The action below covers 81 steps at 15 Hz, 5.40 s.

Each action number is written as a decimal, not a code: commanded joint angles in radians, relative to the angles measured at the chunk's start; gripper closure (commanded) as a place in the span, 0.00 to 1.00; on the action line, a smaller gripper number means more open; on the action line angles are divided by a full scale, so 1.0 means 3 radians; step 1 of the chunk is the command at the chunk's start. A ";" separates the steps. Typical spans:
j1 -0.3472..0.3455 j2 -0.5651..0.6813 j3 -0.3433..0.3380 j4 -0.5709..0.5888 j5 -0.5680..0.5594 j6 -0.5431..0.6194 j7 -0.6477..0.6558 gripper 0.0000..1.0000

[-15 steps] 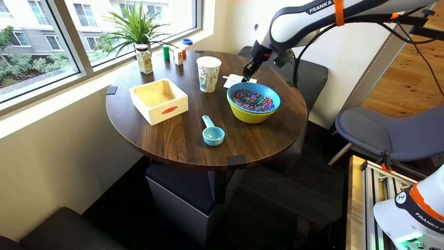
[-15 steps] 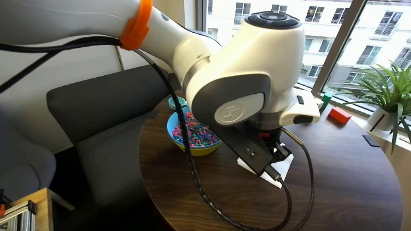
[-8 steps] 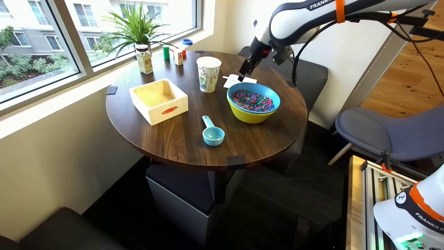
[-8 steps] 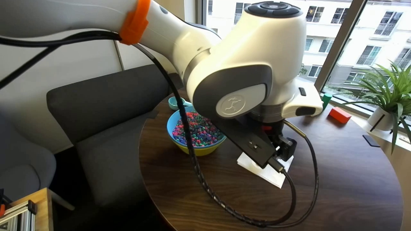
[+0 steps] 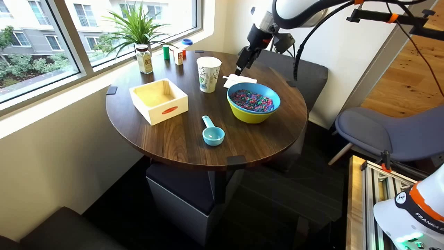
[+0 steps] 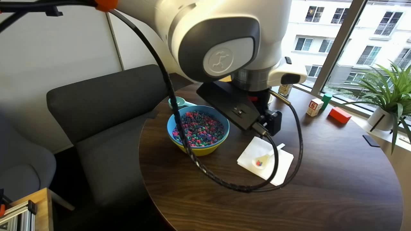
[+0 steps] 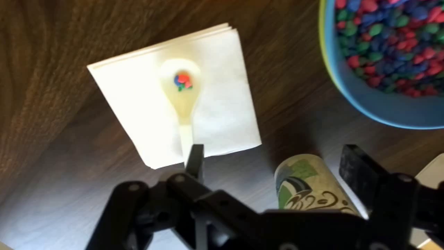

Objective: Move some objects from the blue bowl to the white spoon

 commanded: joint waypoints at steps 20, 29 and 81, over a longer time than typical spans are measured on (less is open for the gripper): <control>0.0297 -0.0154 0.0062 -0.0191 0.0081 -0.0758 0.0328 0.47; 0.0296 -0.0086 0.0066 -0.0216 0.0074 -0.0614 0.0292 1.00; -0.0107 0.0278 -0.0192 -0.0078 -0.0049 0.0282 -0.0058 0.98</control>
